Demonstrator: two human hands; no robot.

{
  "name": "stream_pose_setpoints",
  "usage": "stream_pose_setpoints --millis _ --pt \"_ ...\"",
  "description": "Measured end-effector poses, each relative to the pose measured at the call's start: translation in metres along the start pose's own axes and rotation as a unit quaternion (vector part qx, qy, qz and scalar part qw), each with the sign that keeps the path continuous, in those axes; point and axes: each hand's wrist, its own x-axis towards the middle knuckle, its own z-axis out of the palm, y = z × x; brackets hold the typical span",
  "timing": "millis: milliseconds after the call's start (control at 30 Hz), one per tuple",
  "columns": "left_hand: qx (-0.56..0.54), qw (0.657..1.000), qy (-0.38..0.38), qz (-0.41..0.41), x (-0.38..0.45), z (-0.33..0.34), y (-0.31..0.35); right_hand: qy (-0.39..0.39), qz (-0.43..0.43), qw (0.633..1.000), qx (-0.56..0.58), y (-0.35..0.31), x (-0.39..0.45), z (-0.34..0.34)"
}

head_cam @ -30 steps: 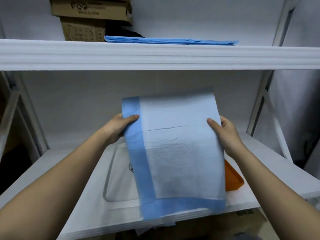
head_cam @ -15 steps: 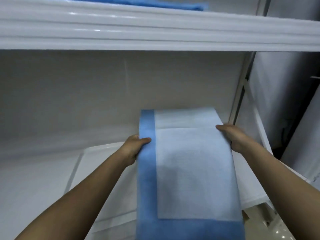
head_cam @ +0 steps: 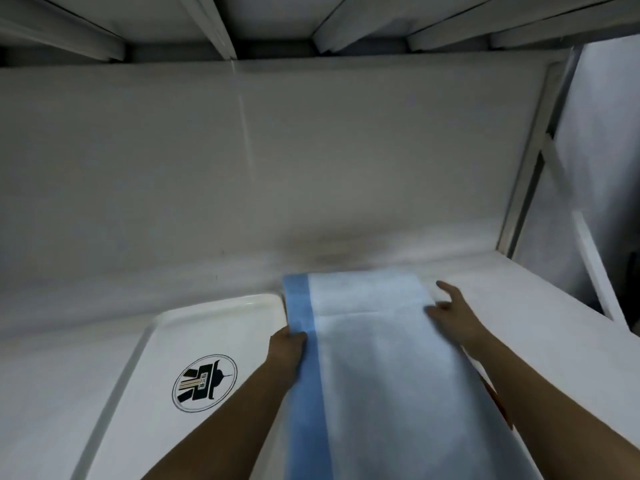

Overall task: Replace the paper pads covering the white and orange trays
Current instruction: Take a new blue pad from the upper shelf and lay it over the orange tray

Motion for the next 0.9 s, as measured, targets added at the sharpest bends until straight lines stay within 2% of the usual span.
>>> stream_pose_setpoints --millis 100,267,400,467,567,633,700,767,833,900 --pt "0.099 0.995 0.015 0.000 0.013 0.000 -0.012 -0.063 0.001 0.976 -0.208 0.020 -0.007 0.005" --pt "0.211 0.976 -0.028 0.043 0.005 -0.004 -0.009 -0.058 -0.011 0.961 -0.272 0.033 -0.019 0.009" --pt "0.422 0.892 -0.063 0.152 -0.002 -0.015 -0.015 -0.046 -0.036 0.964 -0.260 0.036 -0.023 0.008" --pt "0.439 0.878 -0.058 0.184 -0.003 -0.016 -0.017 0.004 -0.082 0.963 -0.256 0.038 -0.026 0.012" --pt "0.393 0.883 -0.002 0.256 -0.002 -0.013 -0.020 0.093 -0.130 0.958 -0.239 0.036 -0.026 0.019" --pt "0.366 0.885 0.031 0.286 -0.003 -0.008 -0.020 0.129 -0.161 0.954 -0.218 0.037 -0.020 0.020" --pt "0.377 0.877 0.053 0.294 0.004 -0.004 -0.019 0.139 -0.156 0.955 -0.211 0.040 -0.007 0.023" --pt "0.463 0.838 0.059 0.283 0.013 0.001 -0.018 0.118 -0.140 0.938 -0.293 0.045 0.006 0.029" --pt "0.569 0.777 0.037 0.266 0.023 0.005 -0.019 0.116 -0.133 0.888 -0.425 0.053 0.016 0.038" --pt "0.625 0.737 0.024 0.254 0.026 0.007 -0.025 0.121 -0.145 0.835 -0.517 0.061 0.018 0.043"
